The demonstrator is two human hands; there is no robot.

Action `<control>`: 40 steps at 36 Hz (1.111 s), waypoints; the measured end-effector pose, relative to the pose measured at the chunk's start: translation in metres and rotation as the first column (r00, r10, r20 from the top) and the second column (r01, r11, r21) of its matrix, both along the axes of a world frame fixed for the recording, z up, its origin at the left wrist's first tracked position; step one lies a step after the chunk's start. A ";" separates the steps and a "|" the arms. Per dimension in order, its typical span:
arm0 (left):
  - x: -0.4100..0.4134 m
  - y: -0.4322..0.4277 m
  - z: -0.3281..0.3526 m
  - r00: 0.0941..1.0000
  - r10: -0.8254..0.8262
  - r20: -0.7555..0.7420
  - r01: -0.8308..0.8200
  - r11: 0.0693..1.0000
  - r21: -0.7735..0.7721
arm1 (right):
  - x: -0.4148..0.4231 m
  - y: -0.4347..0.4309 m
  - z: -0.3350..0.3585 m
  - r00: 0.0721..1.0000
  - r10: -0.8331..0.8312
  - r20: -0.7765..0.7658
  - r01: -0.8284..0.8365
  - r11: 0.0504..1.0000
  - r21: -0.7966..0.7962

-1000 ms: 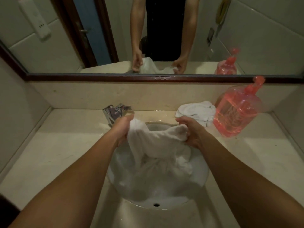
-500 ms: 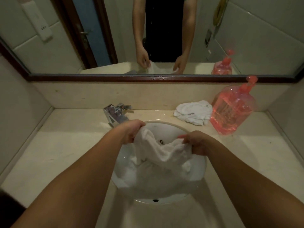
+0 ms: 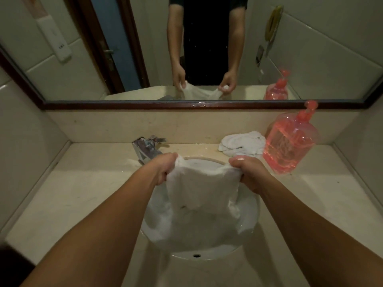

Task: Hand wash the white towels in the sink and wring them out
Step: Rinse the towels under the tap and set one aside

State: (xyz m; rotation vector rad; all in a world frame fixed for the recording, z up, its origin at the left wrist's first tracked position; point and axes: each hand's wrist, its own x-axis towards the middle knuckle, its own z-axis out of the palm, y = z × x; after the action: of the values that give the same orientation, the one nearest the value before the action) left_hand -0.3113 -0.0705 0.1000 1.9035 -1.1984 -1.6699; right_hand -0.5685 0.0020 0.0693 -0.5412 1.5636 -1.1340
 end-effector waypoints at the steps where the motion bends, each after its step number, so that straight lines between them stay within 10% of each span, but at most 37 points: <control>1: -0.001 0.000 0.001 0.999 0.038 -0.022 -0.039 0.999 -0.032 | 0.000 0.000 0.000 0.999 -0.001 -0.050 0.000 1.000 -0.027; 13: 0.006 -0.007 0.057 0.905 0.232 -0.358 -0.356 0.872 -0.336 | -0.019 -0.004 0.051 0.949 -0.018 -0.314 -0.088 0.943 -0.321; 20: 0.005 -0.014 0.075 0.967 0.186 -0.175 -0.255 0.703 -0.664 | -0.037 -0.017 0.069 0.555 0.215 -0.804 -0.353 0.936 0.006; 32: 0.012 -0.022 0.063 0.982 0.164 0.097 -0.029 0.630 -0.776 | -0.032 -0.030 0.057 0.223 0.343 -0.912 -0.371 0.895 0.246; 40: -0.011 -0.020 0.070 0.969 0.247 0.013 -0.203 0.825 -0.527 | -0.010 -0.043 0.074 0.506 0.167 -0.846 -0.278 0.960 0.023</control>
State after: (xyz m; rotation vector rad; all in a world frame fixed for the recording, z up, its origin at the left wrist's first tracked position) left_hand -0.3227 -0.0903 0.1701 1.6902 -1.2413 -1.0129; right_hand -0.5788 -0.0409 0.1434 -1.5144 2.1562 -0.7621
